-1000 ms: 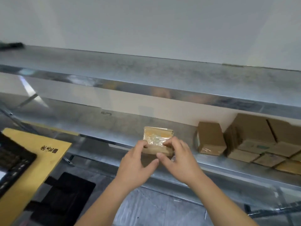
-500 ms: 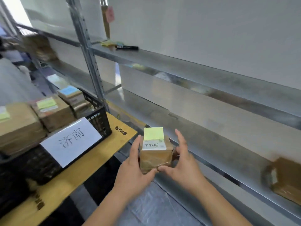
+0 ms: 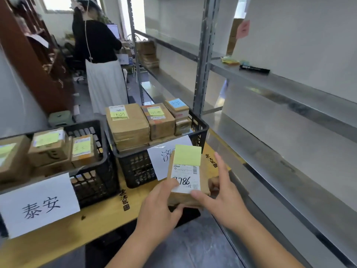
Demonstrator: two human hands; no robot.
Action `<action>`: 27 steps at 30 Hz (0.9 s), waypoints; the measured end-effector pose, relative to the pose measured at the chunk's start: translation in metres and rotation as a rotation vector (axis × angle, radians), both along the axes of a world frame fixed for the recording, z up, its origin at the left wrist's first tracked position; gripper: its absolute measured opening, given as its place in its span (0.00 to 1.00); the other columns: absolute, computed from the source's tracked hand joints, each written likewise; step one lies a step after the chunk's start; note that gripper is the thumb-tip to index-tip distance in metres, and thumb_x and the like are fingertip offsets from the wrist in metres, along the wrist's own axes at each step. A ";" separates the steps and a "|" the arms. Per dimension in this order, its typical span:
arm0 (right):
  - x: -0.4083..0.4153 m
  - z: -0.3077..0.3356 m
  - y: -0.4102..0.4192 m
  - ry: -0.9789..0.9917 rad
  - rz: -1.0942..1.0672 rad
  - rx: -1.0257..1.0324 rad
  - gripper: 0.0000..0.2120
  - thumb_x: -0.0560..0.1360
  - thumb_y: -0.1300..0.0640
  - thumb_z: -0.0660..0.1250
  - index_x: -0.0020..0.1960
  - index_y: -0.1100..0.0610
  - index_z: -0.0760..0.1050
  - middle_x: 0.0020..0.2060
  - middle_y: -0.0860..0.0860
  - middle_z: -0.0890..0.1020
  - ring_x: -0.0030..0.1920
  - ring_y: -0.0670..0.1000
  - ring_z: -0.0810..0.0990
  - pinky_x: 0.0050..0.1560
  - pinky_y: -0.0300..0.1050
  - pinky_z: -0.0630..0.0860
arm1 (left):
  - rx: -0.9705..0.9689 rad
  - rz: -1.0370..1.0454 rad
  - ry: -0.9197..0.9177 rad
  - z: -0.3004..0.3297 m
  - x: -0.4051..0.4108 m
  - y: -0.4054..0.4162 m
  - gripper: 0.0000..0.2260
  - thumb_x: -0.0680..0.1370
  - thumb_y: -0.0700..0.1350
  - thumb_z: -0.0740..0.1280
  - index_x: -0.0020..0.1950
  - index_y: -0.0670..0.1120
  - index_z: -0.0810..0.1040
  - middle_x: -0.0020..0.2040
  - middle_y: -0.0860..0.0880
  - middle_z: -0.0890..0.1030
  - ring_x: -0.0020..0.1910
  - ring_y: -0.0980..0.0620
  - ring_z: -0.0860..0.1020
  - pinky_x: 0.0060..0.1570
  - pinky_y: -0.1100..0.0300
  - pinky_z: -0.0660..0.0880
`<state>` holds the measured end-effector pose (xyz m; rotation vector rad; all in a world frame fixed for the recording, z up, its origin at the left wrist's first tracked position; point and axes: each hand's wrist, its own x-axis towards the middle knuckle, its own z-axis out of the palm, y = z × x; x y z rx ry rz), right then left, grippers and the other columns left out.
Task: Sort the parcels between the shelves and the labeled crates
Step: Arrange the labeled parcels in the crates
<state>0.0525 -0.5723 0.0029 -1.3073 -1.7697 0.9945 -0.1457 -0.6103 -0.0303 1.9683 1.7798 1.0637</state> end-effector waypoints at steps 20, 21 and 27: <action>-0.119 -0.009 0.155 0.015 0.464 -0.159 0.25 0.61 0.43 0.83 0.56 0.31 0.81 0.49 0.37 0.79 0.54 0.43 0.79 0.54 0.45 0.81 | -0.055 0.315 0.047 -0.001 -0.097 0.066 0.47 0.72 0.48 0.77 0.76 0.72 0.47 0.62 0.55 0.71 0.55 0.57 0.73 0.47 0.59 0.77; -0.124 -0.007 0.163 0.030 0.480 -0.151 0.24 0.63 0.46 0.84 0.56 0.32 0.82 0.48 0.39 0.77 0.53 0.43 0.80 0.52 0.44 0.81 | -0.060 0.324 0.070 0.005 -0.099 0.074 0.45 0.73 0.50 0.76 0.75 0.74 0.48 0.61 0.56 0.69 0.55 0.57 0.73 0.47 0.62 0.76; -0.147 -0.002 0.205 0.068 0.557 -0.047 0.23 0.67 0.48 0.83 0.59 0.37 0.82 0.50 0.39 0.76 0.57 0.44 0.79 0.59 0.39 0.79 | -0.066 0.419 0.112 0.022 -0.114 0.112 0.31 0.73 0.55 0.74 0.68 0.69 0.60 0.59 0.61 0.71 0.55 0.60 0.73 0.46 0.73 0.69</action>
